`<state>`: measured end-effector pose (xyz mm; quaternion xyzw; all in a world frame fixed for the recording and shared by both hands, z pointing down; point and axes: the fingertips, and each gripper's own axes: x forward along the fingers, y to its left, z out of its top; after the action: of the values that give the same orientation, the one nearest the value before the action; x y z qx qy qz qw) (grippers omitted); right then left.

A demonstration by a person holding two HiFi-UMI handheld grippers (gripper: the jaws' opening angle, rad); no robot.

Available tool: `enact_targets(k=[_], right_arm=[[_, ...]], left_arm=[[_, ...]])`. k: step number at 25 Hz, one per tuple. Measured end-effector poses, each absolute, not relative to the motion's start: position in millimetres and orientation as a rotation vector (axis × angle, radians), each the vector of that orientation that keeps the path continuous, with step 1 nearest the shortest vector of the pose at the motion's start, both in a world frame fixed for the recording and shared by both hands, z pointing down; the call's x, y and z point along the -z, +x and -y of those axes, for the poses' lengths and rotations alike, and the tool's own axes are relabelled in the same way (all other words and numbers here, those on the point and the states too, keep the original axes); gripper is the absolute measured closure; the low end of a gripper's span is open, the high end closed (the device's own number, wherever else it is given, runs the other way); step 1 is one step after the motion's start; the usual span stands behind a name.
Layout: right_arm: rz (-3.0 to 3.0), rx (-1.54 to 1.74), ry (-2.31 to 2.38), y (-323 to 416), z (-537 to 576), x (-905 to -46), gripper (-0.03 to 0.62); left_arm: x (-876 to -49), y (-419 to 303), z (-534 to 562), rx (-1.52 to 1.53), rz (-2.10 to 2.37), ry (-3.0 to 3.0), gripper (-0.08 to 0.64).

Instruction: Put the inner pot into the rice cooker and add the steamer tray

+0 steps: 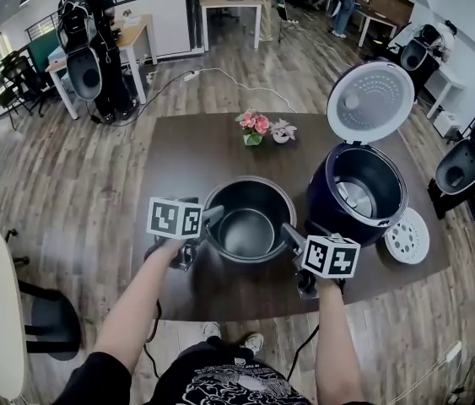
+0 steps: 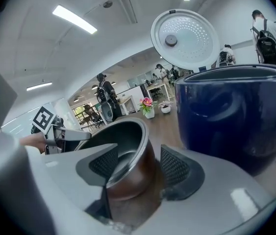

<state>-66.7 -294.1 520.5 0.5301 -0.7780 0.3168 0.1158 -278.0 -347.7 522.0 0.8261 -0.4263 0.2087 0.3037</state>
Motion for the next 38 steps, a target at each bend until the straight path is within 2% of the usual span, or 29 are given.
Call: enact_targets(k=[3, 9, 15, 27, 38], right_arm=[[2.271, -0.983, 1.545, -71, 293, -525, 0.342], [2.248, -1.036, 1.543, -77, 293, -530, 0.4], [2.178, -1.023, 1.568, -81, 292, -540, 0.448], [2.153, -1.001, 1.644, -79, 290, -532, 0.477], [2.267, -0.81, 1.712, -78, 307, -466, 0.486]], left_arm=[[-527, -279, 349, -0.548, 1.108, 2.175, 0.271], [-530, -283, 349, -0.513, 1.08, 2.158, 0.399], [-538, -281, 338, -0.497, 1.022, 2.15, 0.438], [-525, -283, 337, -0.43, 1.06, 2.167, 0.46], [-464, -284, 350, -0.287, 1.112, 2.283, 0.466]])
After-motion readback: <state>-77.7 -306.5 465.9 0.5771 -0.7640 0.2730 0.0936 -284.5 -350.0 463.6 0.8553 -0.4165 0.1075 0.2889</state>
